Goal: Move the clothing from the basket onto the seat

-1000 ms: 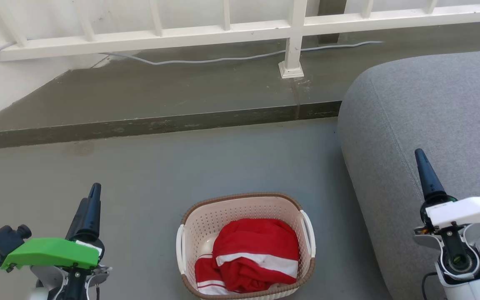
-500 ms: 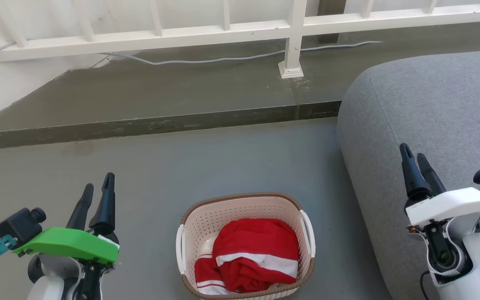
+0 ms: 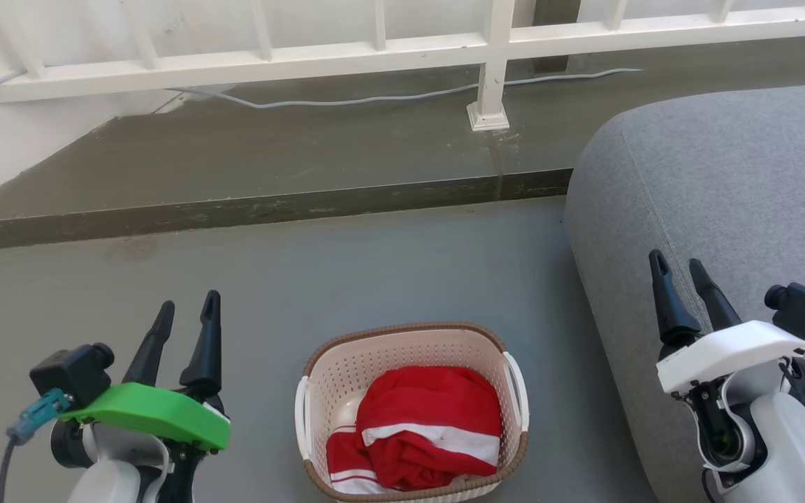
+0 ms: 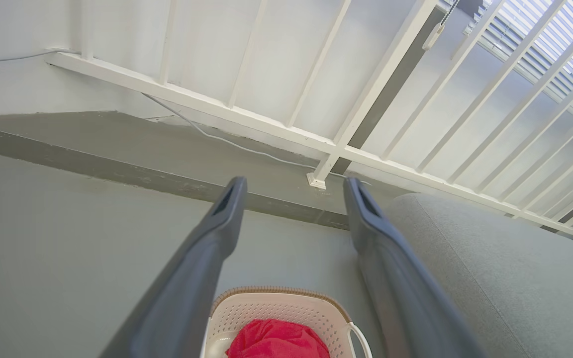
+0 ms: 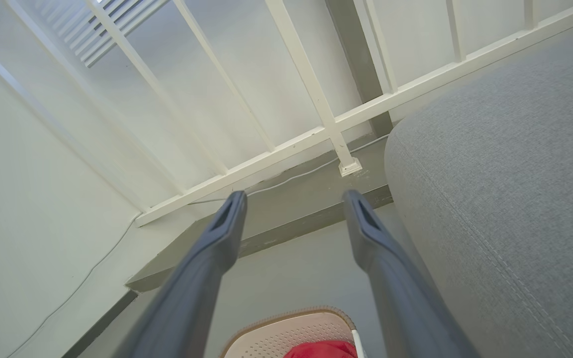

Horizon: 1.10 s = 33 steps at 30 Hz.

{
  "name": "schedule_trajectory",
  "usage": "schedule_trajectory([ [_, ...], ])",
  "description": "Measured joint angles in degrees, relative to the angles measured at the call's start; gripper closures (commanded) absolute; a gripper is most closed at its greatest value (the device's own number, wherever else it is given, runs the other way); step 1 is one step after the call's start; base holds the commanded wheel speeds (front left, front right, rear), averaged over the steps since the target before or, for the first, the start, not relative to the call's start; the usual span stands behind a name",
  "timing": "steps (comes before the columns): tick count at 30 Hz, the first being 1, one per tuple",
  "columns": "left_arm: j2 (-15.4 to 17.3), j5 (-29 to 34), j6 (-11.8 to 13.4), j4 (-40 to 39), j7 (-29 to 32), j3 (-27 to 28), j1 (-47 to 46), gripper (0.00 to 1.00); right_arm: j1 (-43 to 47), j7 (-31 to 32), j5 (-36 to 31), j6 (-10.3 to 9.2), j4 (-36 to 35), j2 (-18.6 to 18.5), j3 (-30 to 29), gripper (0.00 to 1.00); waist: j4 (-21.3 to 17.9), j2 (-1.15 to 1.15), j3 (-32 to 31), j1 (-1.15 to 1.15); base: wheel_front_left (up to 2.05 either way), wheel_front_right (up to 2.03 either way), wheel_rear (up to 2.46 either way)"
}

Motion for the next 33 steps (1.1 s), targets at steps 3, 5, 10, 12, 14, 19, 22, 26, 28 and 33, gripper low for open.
schedule_trajectory([
  [3, 0.33, 2.68, 0.38, -0.02, -0.60, -1.08, 0.01, 0.00, 0.00, -0.52, -2.01, -0.30, 0.38, -0.21, 0.81, 0.00, -0.07, 0.00, 0.03, 0.00, 0.00, 0.00, 0.00],
  [5, 0.43, 3.49, 0.49, -0.01, -0.75, -1.54, 0.02, 0.00, 0.00, -0.83, -3.35, -0.77, 0.54, -0.35, 1.10, 0.00, -0.11, 0.00, 0.05, 0.00, 0.00, 0.00, 0.00],
  [10, 0.45, 6.57, 1.62, 0.14, -1.83, -2.45, 0.08, 0.00, 0.01, -1.82, -6.19, -1.31, 1.23, -0.40, 1.81, 0.00, -0.19, 0.00, 0.11, 0.00, 0.00, 0.00, 0.00],
  [12, 0.45, 7.35, 1.97, 0.18, -2.26, -3.03, 0.08, 0.00, 0.01, -2.30, -7.48, -1.34, 1.36, -0.37, 2.20, 0.00, -0.21, 0.00, 0.13, 0.00, 0.00, 0.00, 0.00],
  [14, 0.46, 9.11, 2.11, 0.34, -2.52, -3.32, 0.09, 0.00, 0.01, -2.71, -8.55, -1.81, 1.55, -0.33, 2.61, 0.00, -0.22, 0.00, 0.13, 0.00, 0.00, 0.00, 0.00],
  [19, 0.56, 12.21, 3.01, 0.88, -3.08, -4.11, 0.11, 0.00, 0.01, -3.60, -12.03, -2.32, 1.88, -0.37, 3.24, 0.00, -0.17, 0.00, 0.09, 0.00, 0.00, 0.00, 0.00],
  [22, 0.67, 14.19, 3.58, 1.19, -3.48, -5.00, 0.12, 0.00, 0.01, -4.10, -13.84, -2.67, 2.18, -0.36, 3.71, 0.00, -0.10, 0.00, 0.07, 0.00, 0.00, 0.00, 0.00],
  [26, 0.73, 16.94, 4.27, 1.32, -3.85, -5.35, 0.16, 0.00, 0.01, -4.86, -16.17, -2.77, 2.26, -0.35, 4.45, 0.00, 0.00, 0.00, 0.07, 0.00, 0.00, 0.00, 0.00],
  [28, 0.74, 17.79, 4.49, 1.32, -4.28, -5.66, 0.16, 0.00, 0.01, -5.22, -17.64, -3.02, 2.30, -0.38, 4.68, 0.00, 0.05, 0.00, 0.11, 0.00, 0.00, 0.00, 0.00],
  [33, 0.80, 21.00, 5.32, 1.41, -4.77, -6.60, 0.16, 0.00, 0.00, -6.36, -21.36, -3.34, 2.42, -0.49, 5.31, 0.00, 0.13, 0.00, 0.26, 0.00, 0.00, 0.00, 0.00],
])
